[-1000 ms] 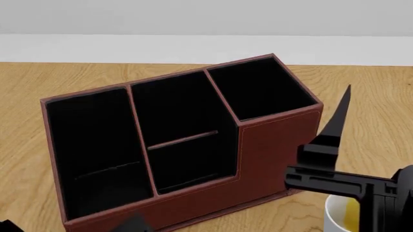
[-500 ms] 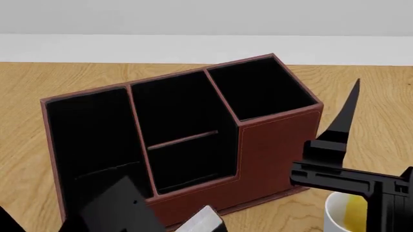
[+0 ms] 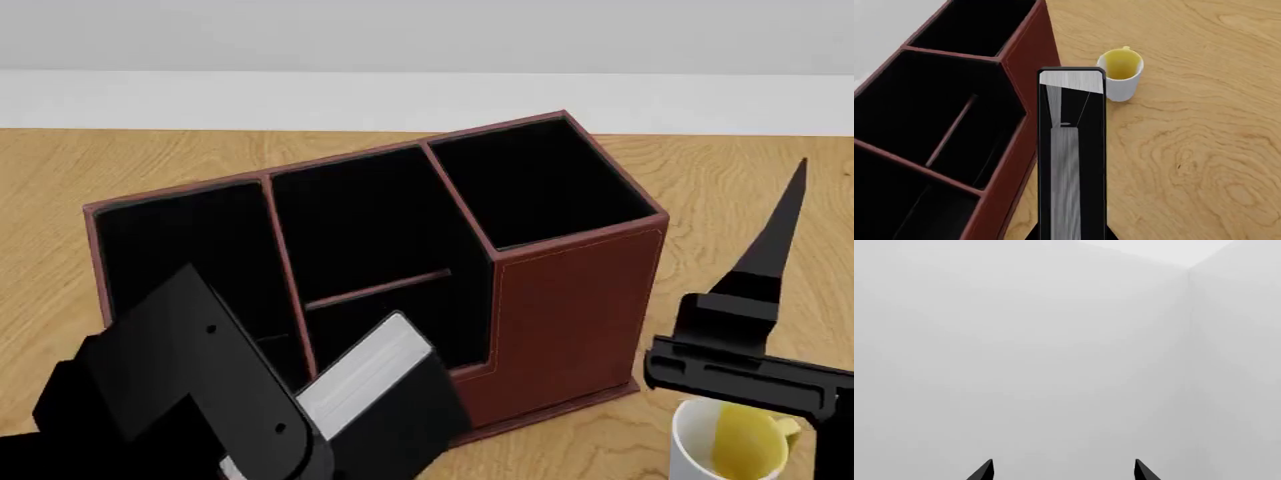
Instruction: Pick up the book and place it in the front compartment of the caddy.
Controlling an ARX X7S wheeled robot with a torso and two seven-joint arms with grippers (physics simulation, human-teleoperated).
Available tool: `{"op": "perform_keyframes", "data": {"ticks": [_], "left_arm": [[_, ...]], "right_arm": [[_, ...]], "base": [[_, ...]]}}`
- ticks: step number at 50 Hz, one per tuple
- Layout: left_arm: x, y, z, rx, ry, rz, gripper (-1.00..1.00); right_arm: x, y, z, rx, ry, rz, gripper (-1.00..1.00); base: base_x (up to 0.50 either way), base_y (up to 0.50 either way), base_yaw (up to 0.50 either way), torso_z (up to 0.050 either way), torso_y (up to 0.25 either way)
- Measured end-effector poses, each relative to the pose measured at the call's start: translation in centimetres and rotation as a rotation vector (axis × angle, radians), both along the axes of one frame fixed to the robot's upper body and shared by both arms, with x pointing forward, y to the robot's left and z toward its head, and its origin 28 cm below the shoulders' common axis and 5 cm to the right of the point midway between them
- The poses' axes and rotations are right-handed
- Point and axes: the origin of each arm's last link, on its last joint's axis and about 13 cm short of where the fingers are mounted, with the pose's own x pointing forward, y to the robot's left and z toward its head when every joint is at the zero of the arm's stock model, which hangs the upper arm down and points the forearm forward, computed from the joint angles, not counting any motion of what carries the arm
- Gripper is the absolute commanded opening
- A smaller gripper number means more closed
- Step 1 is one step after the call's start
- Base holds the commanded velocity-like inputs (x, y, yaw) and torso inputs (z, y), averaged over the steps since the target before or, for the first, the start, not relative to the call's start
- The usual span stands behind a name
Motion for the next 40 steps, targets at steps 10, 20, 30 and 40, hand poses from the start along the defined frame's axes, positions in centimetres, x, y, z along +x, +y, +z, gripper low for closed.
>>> {"op": "perform_keyframes", "data": {"ticks": [10, 20, 30, 40], "left_arm": [[0.3, 0.4, 1.9, 0.01, -0.064, 0.011, -1.0], [1.4, 1.0, 4.7, 0.028, -0.163, 0.019, -1.0], [3.0, 1.6, 8.3, 0.033, -0.243, 0.004, -1.0], [5.7, 2.1, 11.8, 0.125, -0.218, -0.022, -1.0]], "right_arm": [[-0.9, -0.9, 0.6, 0.006, -0.027, -0.049, 1.0], [-1.1, -1.2, 0.8, 0.013, -0.042, -0.065, 1.0], [-1.1, -1.3, 0.9, 0.018, -0.044, -0.064, 1.0], [-0.9, -1.1, 0.7, 0.018, -0.037, -0.057, 1.0]], "base": [[0.0, 0.0, 0.0, 0.0, 0.002], [0.0, 0.0, 0.0, 0.0, 0.001], [0.0, 0.0, 0.0, 0.0, 0.001], [0.0, 0.0, 0.0, 0.0, 0.001]]}}
